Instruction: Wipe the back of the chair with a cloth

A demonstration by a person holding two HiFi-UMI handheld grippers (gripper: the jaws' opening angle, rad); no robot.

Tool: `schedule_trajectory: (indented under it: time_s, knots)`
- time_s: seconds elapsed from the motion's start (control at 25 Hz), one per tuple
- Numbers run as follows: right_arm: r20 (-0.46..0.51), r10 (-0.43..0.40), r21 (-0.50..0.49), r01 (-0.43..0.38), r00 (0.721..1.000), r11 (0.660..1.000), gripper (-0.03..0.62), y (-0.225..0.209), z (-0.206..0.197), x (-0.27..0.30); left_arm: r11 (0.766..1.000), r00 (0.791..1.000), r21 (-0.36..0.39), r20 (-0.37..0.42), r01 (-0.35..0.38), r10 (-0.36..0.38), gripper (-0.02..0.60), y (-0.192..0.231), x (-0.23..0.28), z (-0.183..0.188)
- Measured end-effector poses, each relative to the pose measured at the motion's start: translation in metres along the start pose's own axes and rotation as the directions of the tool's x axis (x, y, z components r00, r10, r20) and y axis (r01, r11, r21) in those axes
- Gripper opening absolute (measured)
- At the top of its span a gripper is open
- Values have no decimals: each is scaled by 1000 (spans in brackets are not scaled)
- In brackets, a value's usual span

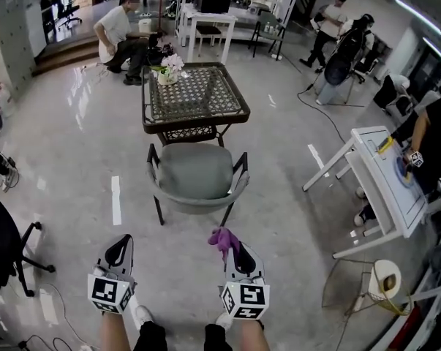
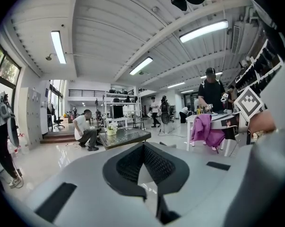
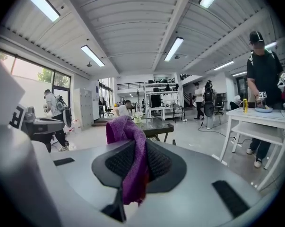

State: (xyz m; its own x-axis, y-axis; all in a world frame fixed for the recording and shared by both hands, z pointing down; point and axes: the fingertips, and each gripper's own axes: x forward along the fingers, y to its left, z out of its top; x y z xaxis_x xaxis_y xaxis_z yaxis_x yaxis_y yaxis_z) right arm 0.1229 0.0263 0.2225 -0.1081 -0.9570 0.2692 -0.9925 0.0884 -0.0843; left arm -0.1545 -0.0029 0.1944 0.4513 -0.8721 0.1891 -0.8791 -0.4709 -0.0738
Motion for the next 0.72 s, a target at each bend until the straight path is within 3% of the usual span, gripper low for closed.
schedule_trajectory:
  time_s: [0.44, 0.72]
  knots:
    - [60, -23, 3, 23, 998, 1000, 72, -6, 80, -48, 1000, 998, 12, 63, 8, -9, 9, 2, -26, 88]
    - [78, -33, 8, 33, 996, 999, 72, -8, 108, -72, 999, 996, 35, 88, 17, -20, 9, -2, -39, 123]
